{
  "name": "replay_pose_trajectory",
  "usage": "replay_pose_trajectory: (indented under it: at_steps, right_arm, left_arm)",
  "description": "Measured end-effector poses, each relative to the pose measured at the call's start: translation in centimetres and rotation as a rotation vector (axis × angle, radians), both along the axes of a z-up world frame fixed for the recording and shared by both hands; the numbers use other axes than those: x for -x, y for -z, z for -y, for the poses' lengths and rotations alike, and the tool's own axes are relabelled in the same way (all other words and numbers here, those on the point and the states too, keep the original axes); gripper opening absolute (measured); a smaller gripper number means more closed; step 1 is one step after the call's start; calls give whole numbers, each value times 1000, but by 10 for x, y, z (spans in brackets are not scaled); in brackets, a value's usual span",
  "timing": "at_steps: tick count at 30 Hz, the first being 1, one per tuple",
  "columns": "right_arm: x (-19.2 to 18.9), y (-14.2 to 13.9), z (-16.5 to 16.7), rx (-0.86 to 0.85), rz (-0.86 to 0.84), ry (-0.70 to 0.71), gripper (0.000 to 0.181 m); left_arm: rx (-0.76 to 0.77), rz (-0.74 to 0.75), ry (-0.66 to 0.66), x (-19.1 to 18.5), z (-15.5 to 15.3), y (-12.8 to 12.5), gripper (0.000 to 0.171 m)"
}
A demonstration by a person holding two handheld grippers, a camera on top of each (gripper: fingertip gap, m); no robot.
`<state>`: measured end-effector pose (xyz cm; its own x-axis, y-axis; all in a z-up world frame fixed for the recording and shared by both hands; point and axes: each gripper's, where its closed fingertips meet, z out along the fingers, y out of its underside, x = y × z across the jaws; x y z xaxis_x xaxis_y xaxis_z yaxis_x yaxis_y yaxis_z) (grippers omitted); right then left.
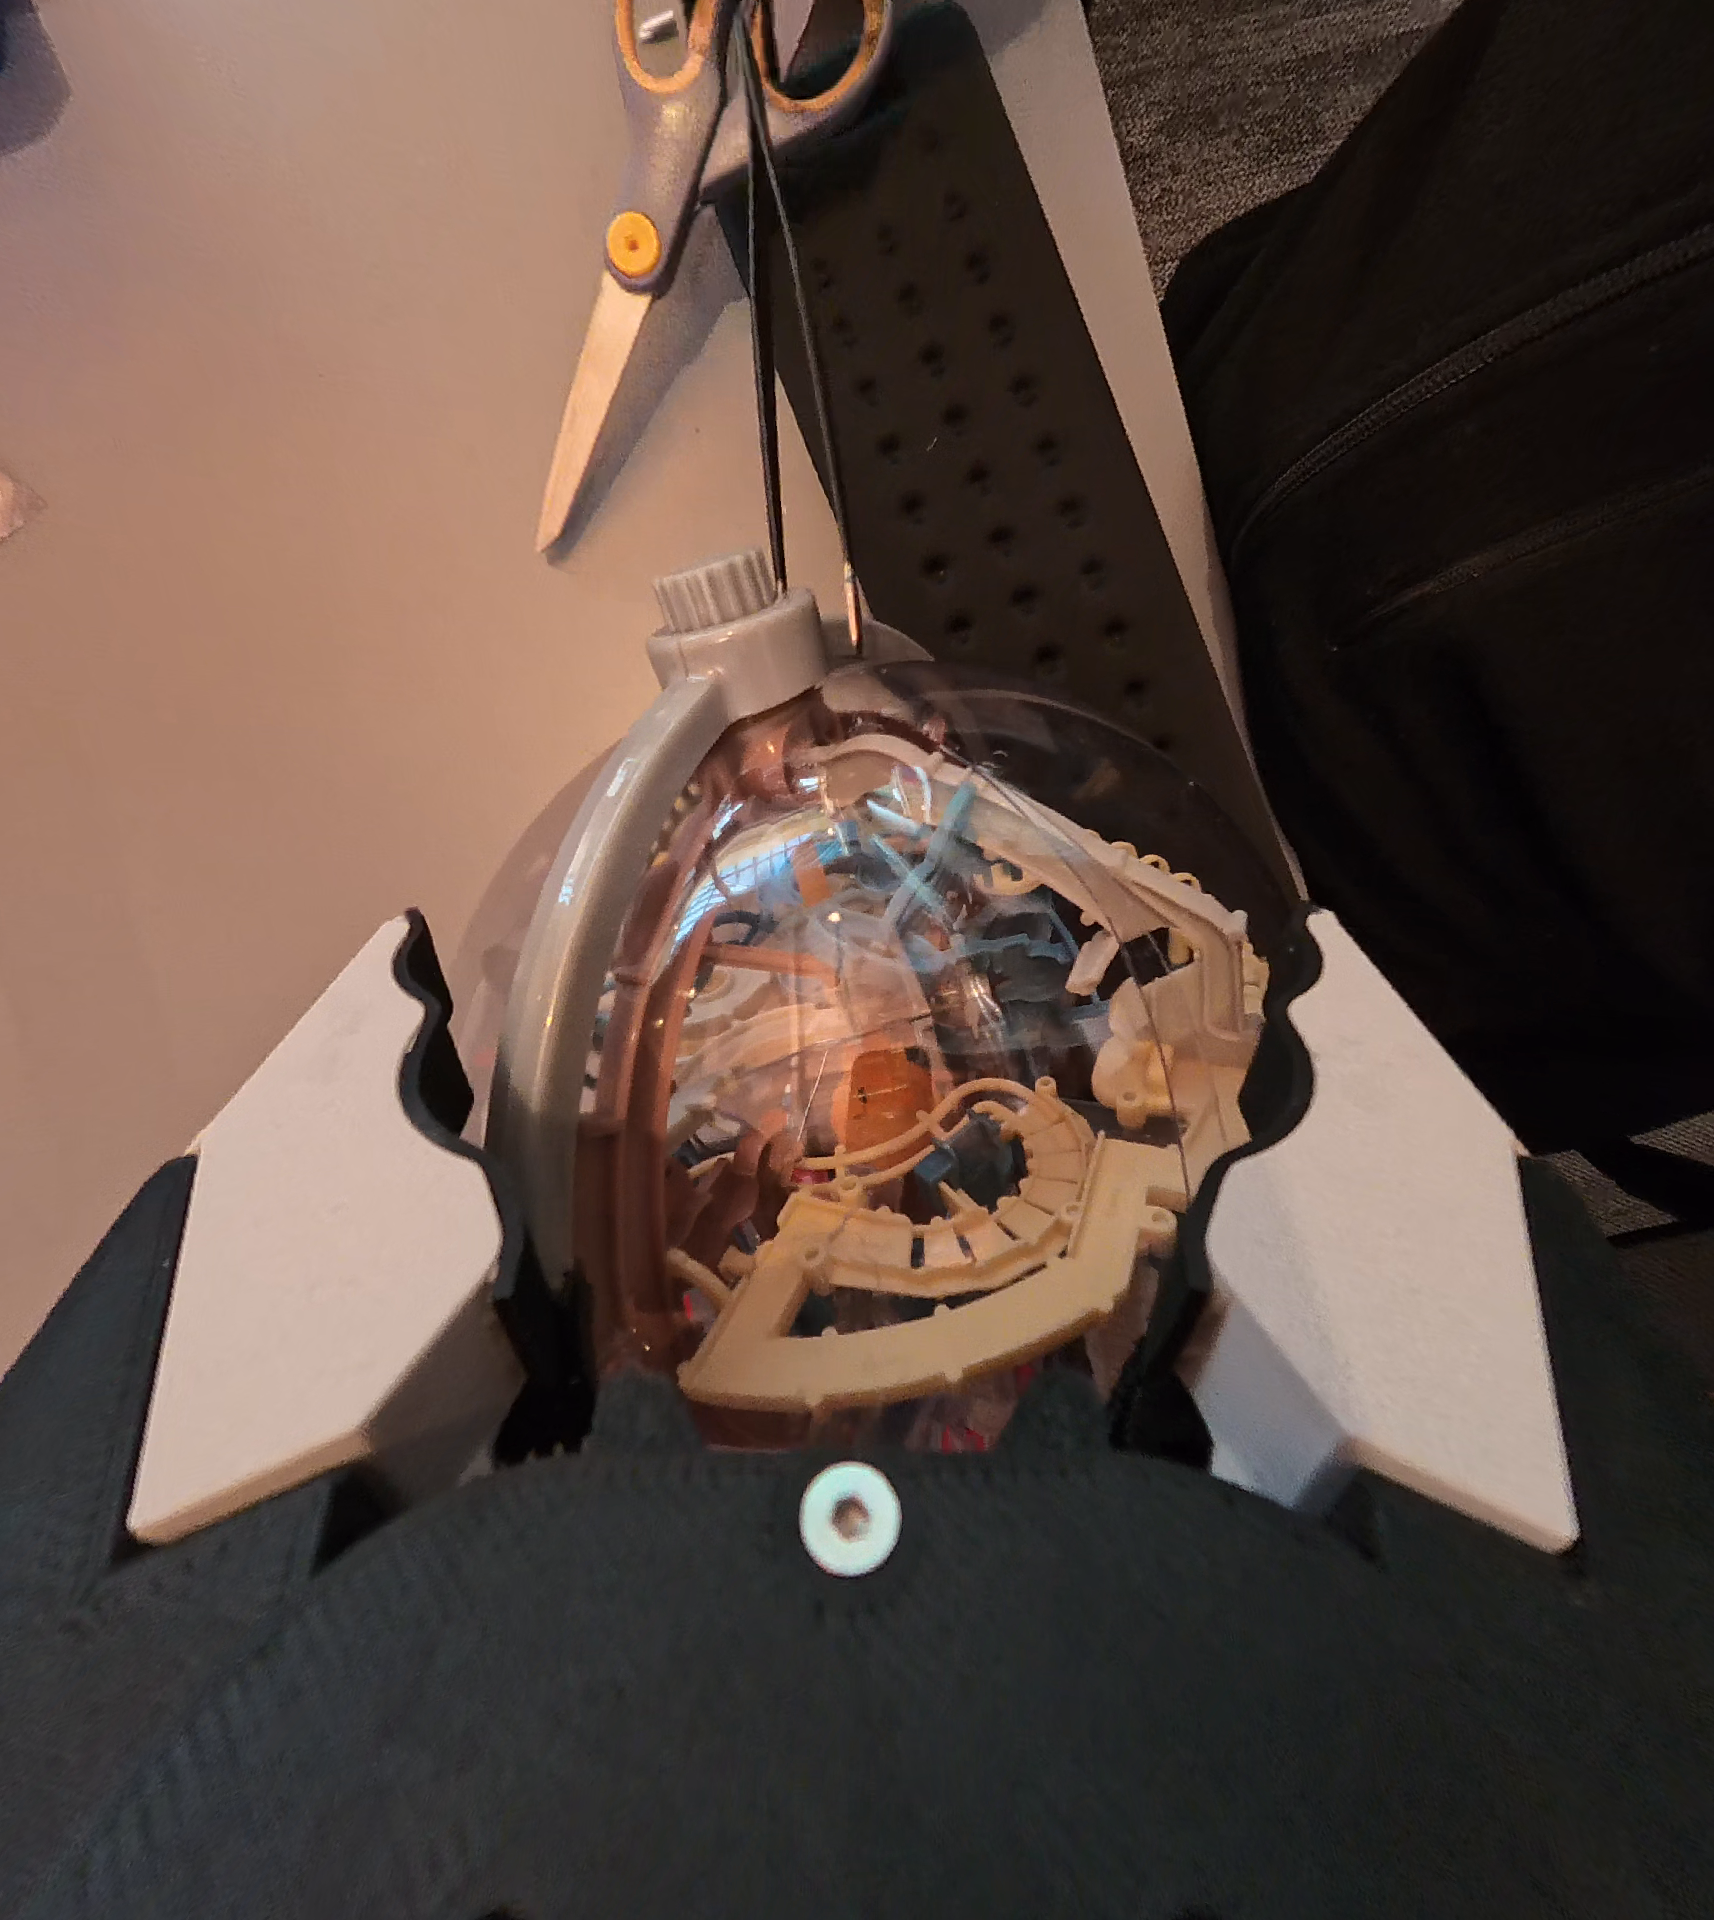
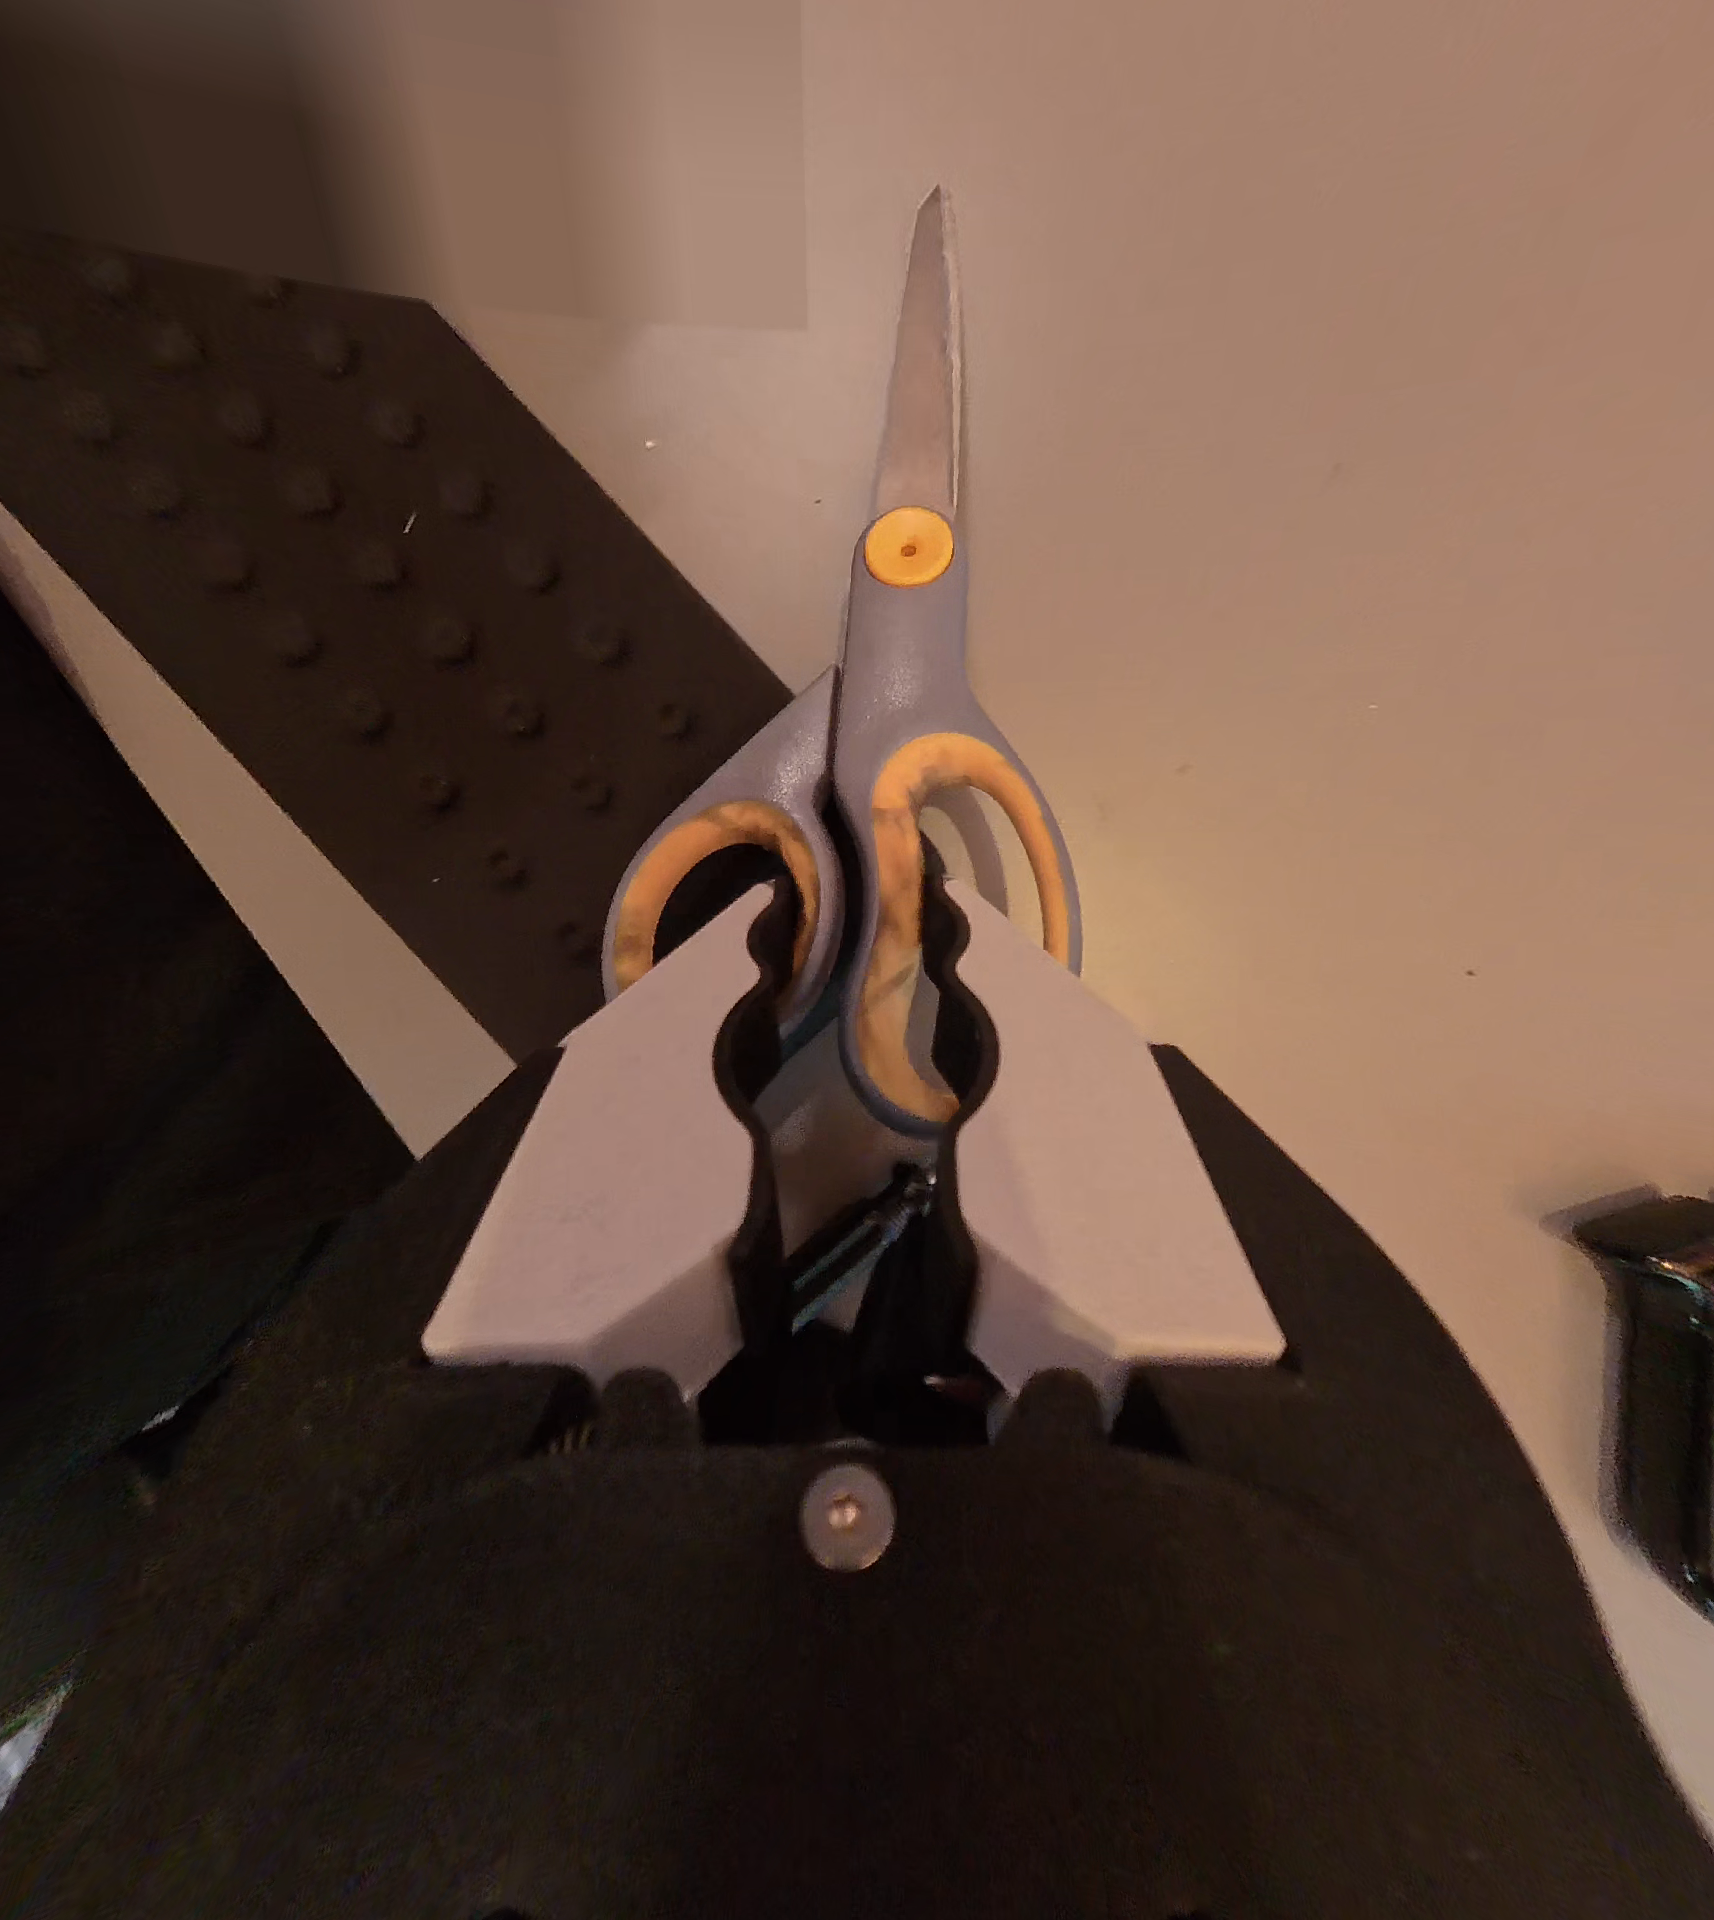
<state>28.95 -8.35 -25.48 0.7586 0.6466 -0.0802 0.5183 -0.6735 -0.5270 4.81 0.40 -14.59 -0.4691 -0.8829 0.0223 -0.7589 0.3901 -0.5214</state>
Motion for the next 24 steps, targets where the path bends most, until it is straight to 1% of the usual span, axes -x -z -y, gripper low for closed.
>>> replay_pose_trajectory:
  at_steps: [3, 5, 8, 11, 14, 17, 24]
  right_arm:
    - [-4, -6, -5, -61, 11, 6, 22]
    - [-4, -16, -11, -129, 22, -4, 21]
    - [-7, -34, -21, -232, 88, -14, 21]
    - [-7, -54, -33, -319, 140, -36, 21]
    - [-2, -68, -42, -376, 148, -72, 21]
    - [-2, -77, -47, -404, 139, -79, 21]
    - [-1, -86, -50, -464, 121, -112, 21]
  left_arm:
    - [14, 8, 8, 0, -1, -4, 146]
    - [16, 18, 9, -2, -3, -10, 142]
    - [45, 31, 16, -8, -6, -22, 137]
    - [87, 19, 35, -16, -8, -28, 130]
    - [73, -25, 32, -25, -14, -21, 127]
    - [82, -82, 41, -30, -13, -15, 126]
    - [85, -167, 104, -37, -12, -10, 125]
